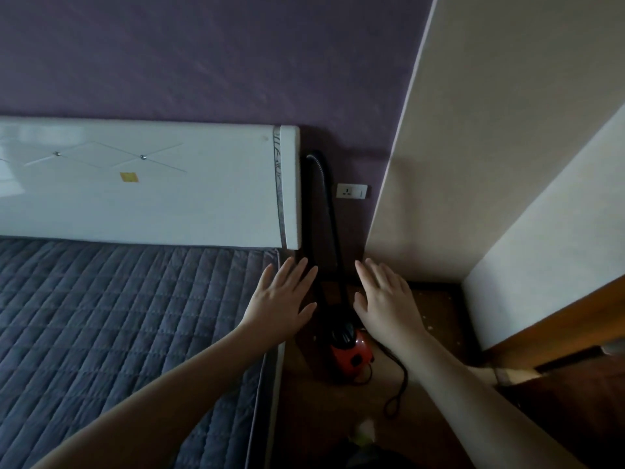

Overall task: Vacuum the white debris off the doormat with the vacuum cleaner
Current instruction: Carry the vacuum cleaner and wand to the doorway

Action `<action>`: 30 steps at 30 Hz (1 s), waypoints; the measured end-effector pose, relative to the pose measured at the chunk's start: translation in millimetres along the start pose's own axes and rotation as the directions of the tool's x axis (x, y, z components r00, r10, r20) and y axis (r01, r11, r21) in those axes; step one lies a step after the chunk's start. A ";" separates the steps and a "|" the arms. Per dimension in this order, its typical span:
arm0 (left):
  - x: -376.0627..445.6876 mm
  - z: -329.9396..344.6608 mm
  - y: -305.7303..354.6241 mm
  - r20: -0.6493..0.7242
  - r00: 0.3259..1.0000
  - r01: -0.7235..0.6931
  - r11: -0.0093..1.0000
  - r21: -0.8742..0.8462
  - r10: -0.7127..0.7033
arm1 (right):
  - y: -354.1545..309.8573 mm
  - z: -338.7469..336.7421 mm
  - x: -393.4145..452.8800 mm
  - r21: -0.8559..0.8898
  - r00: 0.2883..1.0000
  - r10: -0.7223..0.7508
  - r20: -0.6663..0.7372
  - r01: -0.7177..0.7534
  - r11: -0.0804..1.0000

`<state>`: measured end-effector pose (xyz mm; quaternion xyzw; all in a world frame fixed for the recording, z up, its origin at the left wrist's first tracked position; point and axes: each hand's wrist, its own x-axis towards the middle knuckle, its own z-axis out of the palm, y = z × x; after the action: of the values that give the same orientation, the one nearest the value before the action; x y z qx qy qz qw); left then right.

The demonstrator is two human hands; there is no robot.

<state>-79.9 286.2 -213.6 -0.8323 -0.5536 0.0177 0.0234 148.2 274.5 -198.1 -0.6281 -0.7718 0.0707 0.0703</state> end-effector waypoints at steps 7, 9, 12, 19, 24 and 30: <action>93.8 23.9 1.8 0.096 0.995 -0.003 0.999 0.033 0.000 | 63.7 34.6 68.6 0.039 0.997 0.012 0.070 -0.014 0.999; 120.7 27.9 4.0 0.124 0.992 0.003 0.999 0.043 -0.008 | 80.8 43.8 89.6 0.059 0.994 0.029 0.103 -0.035 0.998; 155.2 35.9 7.2 0.168 0.986 0.010 0.999 0.043 -0.017 | 106.4 53.3 118.3 0.080 0.986 0.032 0.162 -0.045 0.996; 202.3 69.2 7.4 0.276 0.961 -0.044 0.997 0.066 0.024 | 147.2 81.3 162.3 0.098 0.967 0.067 0.246 -0.093 0.991; 234.6 102.1 -6.5 0.344 0.934 -0.117 0.992 0.037 0.097 | 158.2 114.4 181.4 0.078 0.946 0.117 0.303 -0.147 0.986; 273.2 164.9 -27.8 0.370 0.909 -0.201 0.979 -0.012 0.191 | 161.9 178.2 202.6 0.073 0.921 0.203 0.331 -0.240 0.968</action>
<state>-9.1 552.2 -377.5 -0.8651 -0.4614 0.1834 -0.0718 227.7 501.8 -400.7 -0.6864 -0.6916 0.2228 -0.0295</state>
